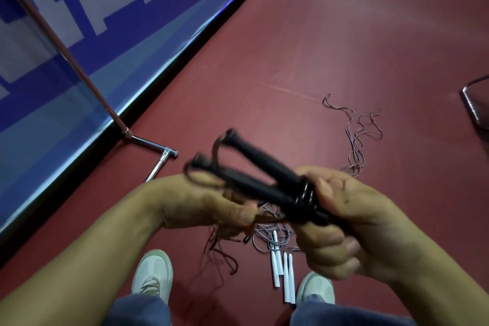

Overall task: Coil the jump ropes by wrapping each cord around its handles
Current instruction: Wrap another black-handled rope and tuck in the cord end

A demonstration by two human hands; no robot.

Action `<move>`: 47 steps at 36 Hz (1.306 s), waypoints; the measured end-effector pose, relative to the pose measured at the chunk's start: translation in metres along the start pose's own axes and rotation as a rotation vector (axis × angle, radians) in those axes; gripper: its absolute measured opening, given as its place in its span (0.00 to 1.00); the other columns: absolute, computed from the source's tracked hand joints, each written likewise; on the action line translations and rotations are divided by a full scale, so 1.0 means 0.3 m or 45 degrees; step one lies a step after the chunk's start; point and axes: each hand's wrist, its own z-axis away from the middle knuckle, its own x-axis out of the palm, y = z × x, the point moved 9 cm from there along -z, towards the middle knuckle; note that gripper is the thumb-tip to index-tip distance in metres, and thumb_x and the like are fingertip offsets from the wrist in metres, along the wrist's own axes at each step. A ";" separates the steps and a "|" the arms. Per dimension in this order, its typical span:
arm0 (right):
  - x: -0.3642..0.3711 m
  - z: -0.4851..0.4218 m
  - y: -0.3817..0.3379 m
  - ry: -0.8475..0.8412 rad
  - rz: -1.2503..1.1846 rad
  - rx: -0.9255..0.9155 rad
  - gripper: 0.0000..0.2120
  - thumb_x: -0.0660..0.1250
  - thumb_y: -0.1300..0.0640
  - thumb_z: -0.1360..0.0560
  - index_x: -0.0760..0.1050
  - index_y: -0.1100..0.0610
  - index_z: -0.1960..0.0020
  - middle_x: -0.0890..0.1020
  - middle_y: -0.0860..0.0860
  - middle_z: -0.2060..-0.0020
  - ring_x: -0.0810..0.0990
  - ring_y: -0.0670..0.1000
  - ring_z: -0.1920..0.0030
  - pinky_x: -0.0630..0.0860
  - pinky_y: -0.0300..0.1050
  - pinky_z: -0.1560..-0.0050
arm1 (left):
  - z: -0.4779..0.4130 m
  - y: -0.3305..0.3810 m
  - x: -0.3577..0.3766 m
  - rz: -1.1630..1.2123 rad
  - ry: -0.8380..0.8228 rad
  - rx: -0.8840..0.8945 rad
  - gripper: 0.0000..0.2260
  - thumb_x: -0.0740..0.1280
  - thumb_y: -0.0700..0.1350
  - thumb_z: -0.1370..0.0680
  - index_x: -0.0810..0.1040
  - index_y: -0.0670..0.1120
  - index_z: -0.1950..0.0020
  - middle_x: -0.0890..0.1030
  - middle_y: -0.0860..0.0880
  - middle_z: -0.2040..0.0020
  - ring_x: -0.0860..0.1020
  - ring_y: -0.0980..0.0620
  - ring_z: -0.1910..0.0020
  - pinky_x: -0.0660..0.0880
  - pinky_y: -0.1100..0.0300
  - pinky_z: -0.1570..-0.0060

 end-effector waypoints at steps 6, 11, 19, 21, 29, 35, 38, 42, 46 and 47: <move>-0.012 -0.006 0.118 -0.034 0.257 0.369 0.15 0.69 0.53 0.21 0.71 0.61 0.42 0.68 0.48 0.71 0.62 0.41 0.75 0.61 0.31 0.73 | 0.011 0.000 -0.036 -0.241 0.046 -0.095 0.04 0.72 0.36 0.25 0.85 0.44 0.57 0.81 0.47 0.64 0.77 0.55 0.66 0.73 0.64 0.63; -0.108 -0.012 0.162 0.221 0.886 0.608 0.10 0.65 0.54 0.22 0.72 0.61 0.48 0.67 0.53 0.71 0.61 0.48 0.74 0.57 0.38 0.76 | 0.004 -0.016 -0.090 -0.640 0.249 -0.202 0.04 0.77 0.41 0.26 0.85 0.49 0.59 0.85 0.51 0.63 0.79 0.55 0.65 0.77 0.57 0.59; -0.134 -0.021 0.106 0.403 1.436 0.491 0.05 0.67 0.49 0.19 0.71 0.44 0.46 0.75 0.44 0.68 0.70 0.45 0.70 0.68 0.43 0.66 | 0.004 0.049 -0.113 -0.912 0.546 -0.126 0.05 0.76 0.43 0.26 0.82 0.51 0.59 0.85 0.52 0.62 0.84 0.51 0.58 0.81 0.46 0.52; -0.132 -0.021 0.087 0.430 1.468 0.409 0.09 0.68 0.50 0.19 0.68 0.44 0.42 0.76 0.44 0.69 0.69 0.43 0.71 0.68 0.41 0.67 | 0.015 0.068 -0.121 -0.913 0.593 -0.084 0.05 0.75 0.42 0.26 0.82 0.51 0.59 0.85 0.53 0.62 0.84 0.52 0.59 0.81 0.46 0.53; -0.182 -0.035 0.105 0.488 1.453 0.470 0.14 0.69 0.51 0.20 0.63 0.46 0.48 0.76 0.45 0.71 0.69 0.45 0.72 0.69 0.43 0.68 | 0.017 0.135 -0.072 -1.093 0.669 0.115 0.09 0.75 0.40 0.27 0.79 0.52 0.61 0.81 0.55 0.62 0.80 0.58 0.60 0.78 0.51 0.57; -0.230 -0.034 0.114 0.589 1.261 0.576 0.15 0.68 0.53 0.19 0.67 0.56 0.37 0.71 0.51 0.68 0.64 0.47 0.74 0.61 0.41 0.75 | 0.022 0.180 -0.025 -1.254 0.723 0.328 0.07 0.72 0.41 0.29 0.76 0.51 0.61 0.75 0.57 0.64 0.75 0.58 0.63 0.74 0.54 0.63; -0.221 -0.046 0.107 0.589 1.154 0.508 0.11 0.64 0.57 0.17 0.69 0.65 0.43 0.67 0.48 0.72 0.60 0.46 0.75 0.58 0.39 0.76 | 0.040 0.198 -0.032 -1.256 0.782 0.344 0.06 0.73 0.42 0.28 0.77 0.50 0.62 0.76 0.57 0.65 0.76 0.58 0.63 0.73 0.57 0.64; -0.216 -0.042 0.077 0.624 1.046 0.416 0.08 0.61 0.60 0.16 0.68 0.66 0.47 0.64 0.48 0.73 0.60 0.45 0.75 0.58 0.38 0.76 | 0.076 0.213 -0.059 -1.213 0.866 0.321 0.04 0.73 0.45 0.28 0.80 0.49 0.62 0.77 0.56 0.67 0.76 0.58 0.65 0.66 0.68 0.66; -0.194 -0.045 0.044 0.591 0.966 0.277 0.09 0.65 0.55 0.22 0.68 0.60 0.52 0.61 0.50 0.71 0.57 0.47 0.73 0.54 0.40 0.74 | 0.109 0.245 -0.031 -1.285 0.897 0.442 0.02 0.72 0.45 0.28 0.84 0.48 0.59 0.77 0.56 0.67 0.74 0.60 0.67 0.64 0.71 0.66; -0.193 -0.043 0.032 0.598 0.957 0.249 0.10 0.65 0.54 0.23 0.69 0.60 0.52 0.62 0.51 0.70 0.57 0.48 0.73 0.53 0.42 0.73 | 0.117 0.252 -0.015 -1.330 0.904 0.490 0.03 0.71 0.44 0.27 0.85 0.47 0.58 0.77 0.55 0.67 0.73 0.60 0.67 0.65 0.71 0.66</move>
